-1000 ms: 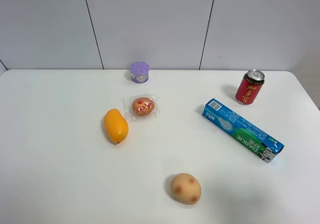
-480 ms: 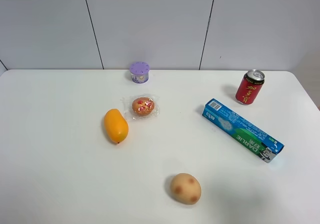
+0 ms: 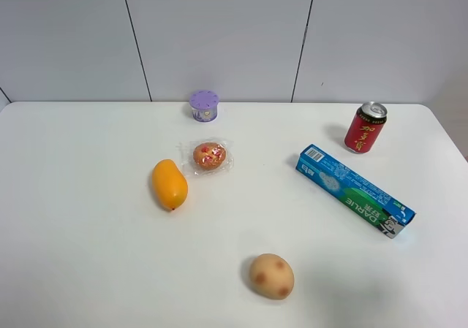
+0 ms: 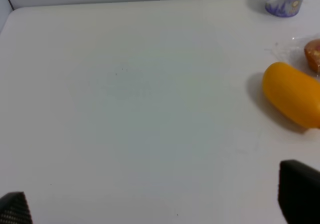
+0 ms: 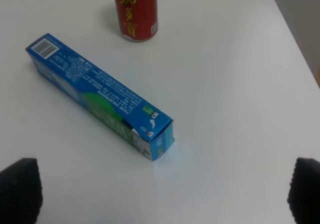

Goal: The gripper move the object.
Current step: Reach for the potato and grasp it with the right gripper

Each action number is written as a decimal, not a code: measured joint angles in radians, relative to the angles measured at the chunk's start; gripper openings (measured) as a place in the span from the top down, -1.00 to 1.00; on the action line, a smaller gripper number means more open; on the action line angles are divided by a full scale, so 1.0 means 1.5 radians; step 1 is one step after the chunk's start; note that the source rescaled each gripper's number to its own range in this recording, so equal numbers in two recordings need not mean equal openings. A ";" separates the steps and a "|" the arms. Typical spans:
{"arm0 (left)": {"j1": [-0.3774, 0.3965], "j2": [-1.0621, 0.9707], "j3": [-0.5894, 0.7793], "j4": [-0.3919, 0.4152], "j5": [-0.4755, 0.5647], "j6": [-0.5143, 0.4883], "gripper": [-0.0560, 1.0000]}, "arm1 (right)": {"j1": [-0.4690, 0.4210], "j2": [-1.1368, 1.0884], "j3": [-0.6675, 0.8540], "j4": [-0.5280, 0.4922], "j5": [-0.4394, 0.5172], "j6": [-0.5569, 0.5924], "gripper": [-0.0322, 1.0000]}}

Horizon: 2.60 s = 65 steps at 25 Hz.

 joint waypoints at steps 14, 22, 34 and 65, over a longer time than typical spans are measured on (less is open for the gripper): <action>0.000 0.000 0.000 0.000 0.000 0.000 -1.00 | 0.002 0.051 -0.025 0.002 0.026 -0.009 -1.00; 0.000 0.000 0.000 0.000 0.000 0.000 -1.00 | 0.011 0.217 -0.188 0.025 0.090 -0.040 -1.00; 0.000 0.000 0.000 0.000 0.000 0.000 -1.00 | 0.012 0.409 -0.258 0.116 0.097 -0.127 -1.00; 0.000 0.000 0.000 0.000 0.000 -0.001 -1.00 | 0.521 0.804 -0.259 0.086 -0.011 0.006 -1.00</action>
